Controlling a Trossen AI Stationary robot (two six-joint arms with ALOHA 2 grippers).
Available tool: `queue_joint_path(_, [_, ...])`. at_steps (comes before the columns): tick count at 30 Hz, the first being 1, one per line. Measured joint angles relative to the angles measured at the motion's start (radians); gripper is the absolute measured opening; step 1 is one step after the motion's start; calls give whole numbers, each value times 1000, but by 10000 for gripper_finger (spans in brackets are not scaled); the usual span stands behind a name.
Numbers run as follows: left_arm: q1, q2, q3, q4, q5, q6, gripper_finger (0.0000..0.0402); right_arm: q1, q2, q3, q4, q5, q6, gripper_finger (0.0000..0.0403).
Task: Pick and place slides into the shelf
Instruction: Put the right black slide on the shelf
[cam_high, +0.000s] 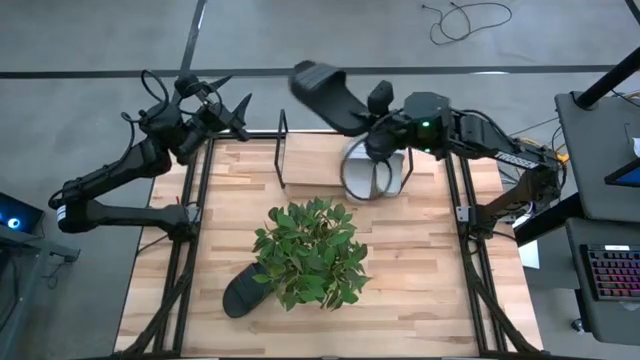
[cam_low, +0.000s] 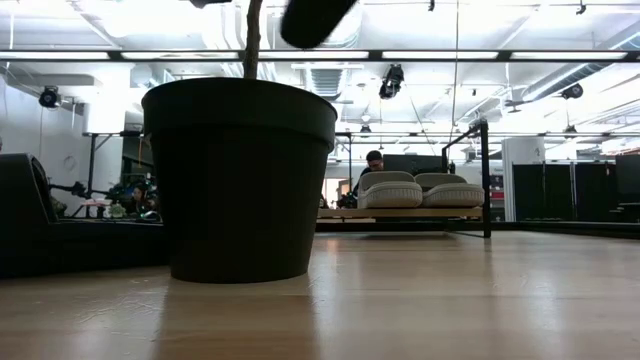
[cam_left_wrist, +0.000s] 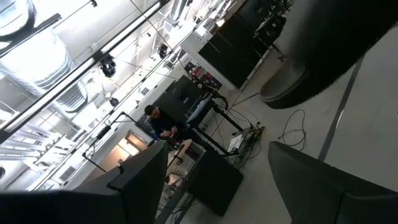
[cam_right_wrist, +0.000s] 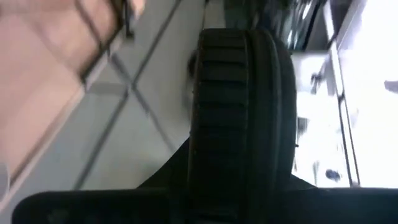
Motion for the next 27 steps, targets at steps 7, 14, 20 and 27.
queue_joint_path(7, [0,-2,-3,0,1,-2,263,-62,-77,45,13,-483,223,60])
queue_joint_path(14, [0,-2,-15,0,48,-5,263,-214,-102,67,21,-887,494,60])
queue_joint_path(20, [-1,-5,-16,-30,370,-58,263,-244,-81,67,24,-910,489,60])
queue_joint_path(27, [0,11,-10,-21,456,-85,263,-242,-68,67,27,-919,448,60])
